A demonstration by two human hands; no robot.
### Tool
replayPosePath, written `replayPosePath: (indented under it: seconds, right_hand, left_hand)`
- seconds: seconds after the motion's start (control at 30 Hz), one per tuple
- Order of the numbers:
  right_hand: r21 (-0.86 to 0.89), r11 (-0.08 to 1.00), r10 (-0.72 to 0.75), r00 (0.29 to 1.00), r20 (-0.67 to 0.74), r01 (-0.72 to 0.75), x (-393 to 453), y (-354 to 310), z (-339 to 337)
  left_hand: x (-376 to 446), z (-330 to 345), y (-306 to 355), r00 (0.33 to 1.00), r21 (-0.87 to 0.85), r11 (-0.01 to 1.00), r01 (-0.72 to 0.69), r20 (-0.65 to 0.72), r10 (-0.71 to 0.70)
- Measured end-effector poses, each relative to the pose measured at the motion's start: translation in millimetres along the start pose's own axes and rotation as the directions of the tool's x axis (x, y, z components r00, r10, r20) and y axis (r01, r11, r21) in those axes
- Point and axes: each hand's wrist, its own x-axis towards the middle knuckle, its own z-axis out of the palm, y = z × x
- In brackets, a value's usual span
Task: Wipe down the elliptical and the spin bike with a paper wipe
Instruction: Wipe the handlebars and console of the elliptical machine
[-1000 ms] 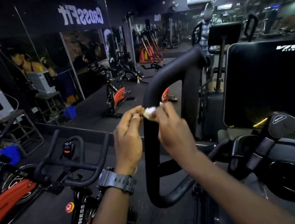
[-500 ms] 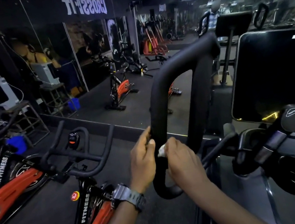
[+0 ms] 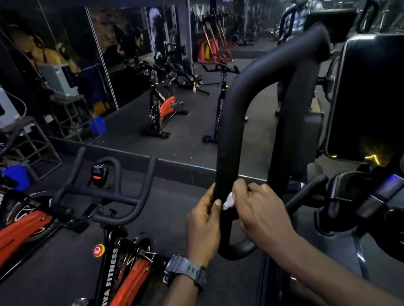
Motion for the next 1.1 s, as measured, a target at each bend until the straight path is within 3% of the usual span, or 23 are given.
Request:
replayPosePath:
  seconds: [0.27,0.47,0.5,0.6,0.7,0.8,0.93,1.07,1.1]
  right_hand:
    - [-0.042,0.999,-0.03,0.997,-0.064,0.027,-10,1,6]
    - [0.039,0.998,-0.046,0.971,-0.235,0.057,-25,0,14]
    - [0.052,0.996,-0.067,0.975,-0.212,0.079,-34,-2,23]
    - [0.163,0.986,-0.035,0.999,0.035,0.029,-73,-9,52]
    - [0.348,0.936,0.085,0.993,-0.082,-0.052,-63,10,38]
    - [0.376,0.925,0.162,0.957,-0.242,-0.062,-25,19,18]
    - [0.25,0.967,0.021,0.969,-0.246,0.043,-26,2,31]
    - [0.305,0.923,-0.266,0.961,0.071,0.233,-49,3,35]
    - [0.333,0.915,-0.248,0.969,0.022,0.227,-46,6,24]
  left_hand:
    - [0,-1,0,0.999,-0.066,0.998,0.016,0.04,-0.013]
    - [4,-1,-4,0.999,-0.153,0.988,-0.002,0.048,0.009]
    - [4,-1,-4,0.999,-0.175,0.985,-0.001,0.045,0.009]
    - [3,0,-7,0.999,-0.241,0.97,0.025,0.048,-0.014]
    - [5,-2,-12,0.998,-0.266,0.963,0.043,0.057,-0.029]
    - [3,-2,-11,0.998,-0.288,0.956,0.051,0.042,-0.041]
    - [3,-2,-8,0.998,-0.287,0.957,0.049,0.047,-0.037]
    - [1,-4,-2,0.999,-0.253,0.966,0.049,0.032,-0.042]
    - [0,-4,1,0.999,-0.263,0.964,0.044,0.033,-0.036]
